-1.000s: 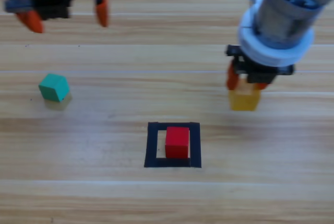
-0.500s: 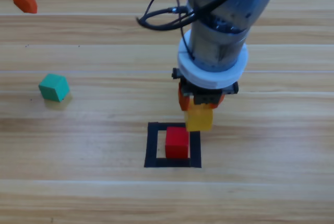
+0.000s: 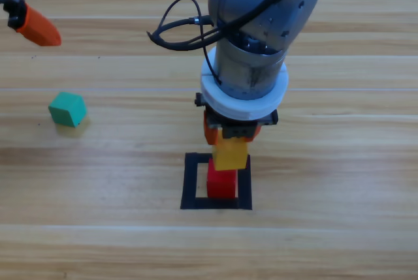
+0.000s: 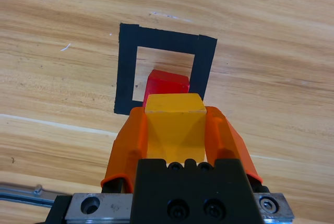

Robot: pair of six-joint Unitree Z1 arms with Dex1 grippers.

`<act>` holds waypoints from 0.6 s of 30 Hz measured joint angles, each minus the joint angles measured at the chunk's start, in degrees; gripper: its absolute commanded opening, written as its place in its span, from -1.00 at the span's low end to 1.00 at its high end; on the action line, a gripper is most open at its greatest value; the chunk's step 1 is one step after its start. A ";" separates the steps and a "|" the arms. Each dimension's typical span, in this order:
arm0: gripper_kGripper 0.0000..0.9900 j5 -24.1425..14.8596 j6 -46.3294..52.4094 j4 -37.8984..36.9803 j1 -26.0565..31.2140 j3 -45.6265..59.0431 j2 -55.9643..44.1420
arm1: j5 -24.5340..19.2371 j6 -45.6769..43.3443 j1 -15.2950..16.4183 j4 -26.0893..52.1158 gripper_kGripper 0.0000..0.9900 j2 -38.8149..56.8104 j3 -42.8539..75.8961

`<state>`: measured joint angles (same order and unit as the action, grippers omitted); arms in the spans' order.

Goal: Stack the blocks in the rectangular block: red at the bottom, yellow in the middle, green on top

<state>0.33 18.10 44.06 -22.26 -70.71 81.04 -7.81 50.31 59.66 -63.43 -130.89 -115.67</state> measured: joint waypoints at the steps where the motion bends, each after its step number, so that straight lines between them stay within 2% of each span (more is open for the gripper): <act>1: 1.00 -0.04 0.00 0.08 0.35 -0.28 0.65 | 0.00 0.12 0.13 0.00 -1.00 -0.02 -0.15; 11: 1.00 -2.77 0.00 0.09 1.15 -0.30 1.90 | 0.70 2.56 0.80 0.00 -1.00 -0.29 -0.96; 18: 1.00 -3.14 0.00 0.09 1.19 -0.30 3.73 | 0.95 3.49 1.30 0.00 -1.00 -0.97 -1.32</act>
<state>-2.81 18.10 44.15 -21.07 -71.01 84.77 -6.87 53.80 60.96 -63.43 -131.85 -116.99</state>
